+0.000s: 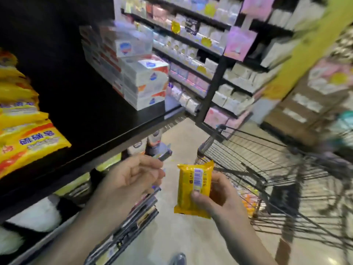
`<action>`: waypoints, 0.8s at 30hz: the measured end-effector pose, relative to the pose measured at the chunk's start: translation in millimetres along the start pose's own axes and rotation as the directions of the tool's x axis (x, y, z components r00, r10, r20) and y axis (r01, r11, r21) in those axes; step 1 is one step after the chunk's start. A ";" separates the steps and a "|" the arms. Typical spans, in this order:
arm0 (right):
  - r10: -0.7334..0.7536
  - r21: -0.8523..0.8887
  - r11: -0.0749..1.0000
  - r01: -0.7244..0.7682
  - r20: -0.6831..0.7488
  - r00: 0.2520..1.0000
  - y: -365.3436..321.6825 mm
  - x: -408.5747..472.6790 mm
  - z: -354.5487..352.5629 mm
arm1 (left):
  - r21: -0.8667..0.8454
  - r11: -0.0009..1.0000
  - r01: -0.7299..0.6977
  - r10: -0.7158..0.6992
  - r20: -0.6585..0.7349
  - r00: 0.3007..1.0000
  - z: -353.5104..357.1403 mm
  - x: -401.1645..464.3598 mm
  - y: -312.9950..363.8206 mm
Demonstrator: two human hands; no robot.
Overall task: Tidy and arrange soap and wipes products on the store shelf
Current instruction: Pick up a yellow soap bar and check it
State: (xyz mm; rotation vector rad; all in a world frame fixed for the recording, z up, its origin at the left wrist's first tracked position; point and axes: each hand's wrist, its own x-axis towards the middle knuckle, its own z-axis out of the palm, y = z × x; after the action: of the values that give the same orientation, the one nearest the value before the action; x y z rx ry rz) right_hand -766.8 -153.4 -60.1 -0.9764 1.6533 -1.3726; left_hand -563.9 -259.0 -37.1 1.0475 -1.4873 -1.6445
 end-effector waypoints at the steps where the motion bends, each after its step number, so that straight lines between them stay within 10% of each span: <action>1: 0.020 0.007 1.000 -0.019 -0.050 0.999 8.0 -1.5 -11.3 | 0.002 1.000 0.020 -0.020 0.023 1.000 11.3 8.3 -6.0; 15: 0.262 0.163 0.961 -0.224 -0.280 0.924 100.6 83.5 -192.8 | 0.194 0.967 0.168 -0.187 0.085 0.979 206.1 155.5 -54.6; 24: 0.450 0.221 0.893 -0.393 -0.417 0.789 163.6 164.9 -296.3 | 0.553 0.833 0.007 -0.131 0.185 0.974 288.5 294.2 -94.1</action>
State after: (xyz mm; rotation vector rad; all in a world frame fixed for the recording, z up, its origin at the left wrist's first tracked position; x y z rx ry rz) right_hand -1117.7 -161.5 -196.2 -0.1723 1.9517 -1.4304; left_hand -950.4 -378.8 -159.1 1.2601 -2.1779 -1.4375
